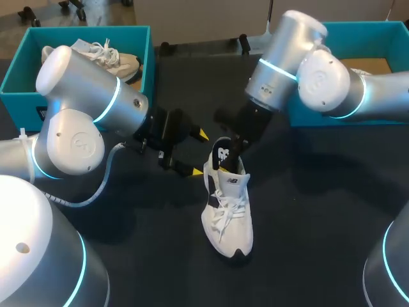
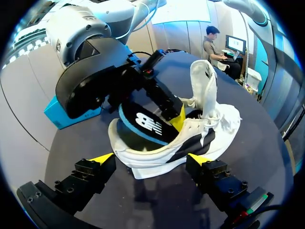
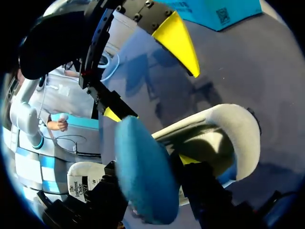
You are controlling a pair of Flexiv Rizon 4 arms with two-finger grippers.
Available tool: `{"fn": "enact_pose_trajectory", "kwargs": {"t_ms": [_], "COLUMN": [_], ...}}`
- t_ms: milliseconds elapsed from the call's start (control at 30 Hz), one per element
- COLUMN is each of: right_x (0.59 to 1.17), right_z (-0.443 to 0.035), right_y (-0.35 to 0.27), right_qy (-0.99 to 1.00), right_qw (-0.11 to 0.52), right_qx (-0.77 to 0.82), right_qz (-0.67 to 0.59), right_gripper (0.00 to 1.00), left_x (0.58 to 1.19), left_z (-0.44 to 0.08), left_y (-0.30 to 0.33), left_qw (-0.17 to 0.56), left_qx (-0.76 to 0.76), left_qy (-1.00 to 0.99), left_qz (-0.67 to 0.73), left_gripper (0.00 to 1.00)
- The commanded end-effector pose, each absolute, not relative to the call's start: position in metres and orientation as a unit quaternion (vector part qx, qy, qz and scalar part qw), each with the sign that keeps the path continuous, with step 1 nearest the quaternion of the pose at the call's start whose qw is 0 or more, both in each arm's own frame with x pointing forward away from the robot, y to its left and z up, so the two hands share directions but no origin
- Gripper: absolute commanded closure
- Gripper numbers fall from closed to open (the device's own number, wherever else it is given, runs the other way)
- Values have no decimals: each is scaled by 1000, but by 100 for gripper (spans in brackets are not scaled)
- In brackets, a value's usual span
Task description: Take the shoe out of the shoebox, open the shoe tongue, remove and reinsert the insole, then place the shoe into the shoebox
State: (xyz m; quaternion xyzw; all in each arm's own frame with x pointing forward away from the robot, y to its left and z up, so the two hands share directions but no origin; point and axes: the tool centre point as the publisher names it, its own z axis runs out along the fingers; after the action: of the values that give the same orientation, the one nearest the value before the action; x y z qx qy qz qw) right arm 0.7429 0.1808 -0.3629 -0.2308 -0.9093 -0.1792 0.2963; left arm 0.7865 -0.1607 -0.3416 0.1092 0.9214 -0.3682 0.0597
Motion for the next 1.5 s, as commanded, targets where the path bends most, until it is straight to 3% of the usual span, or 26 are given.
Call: {"fn": "enact_pose_trajectory", "kwargs": {"t_ms": [33, 233, 833, 1500], "right_x": [744, 743, 748, 711], "right_z": [-370, -370, -349, -376], "right_y": [185, 186, 183, 182], "right_qy": [-909, -909, -894, -872], "right_qw": [301, 306, 366, 419], "right_qx": [-230, -227, -219, -227], "right_qz": [-174, -166, -140, -112], "right_gripper": [57, 100, 100, 100], "left_x": [786, 786, 786, 786], "left_z": [-342, -342, -342, -342], "left_y": [-161, -161, -161, -161], "left_qw": [61, 61, 61, 61], "left_qx": [109, 109, 109, 109], "left_qy": [922, 922, 922, 922], "left_qz": [-367, -367, -367, -367], "left_gripper": [0, 0, 0, 0]}}
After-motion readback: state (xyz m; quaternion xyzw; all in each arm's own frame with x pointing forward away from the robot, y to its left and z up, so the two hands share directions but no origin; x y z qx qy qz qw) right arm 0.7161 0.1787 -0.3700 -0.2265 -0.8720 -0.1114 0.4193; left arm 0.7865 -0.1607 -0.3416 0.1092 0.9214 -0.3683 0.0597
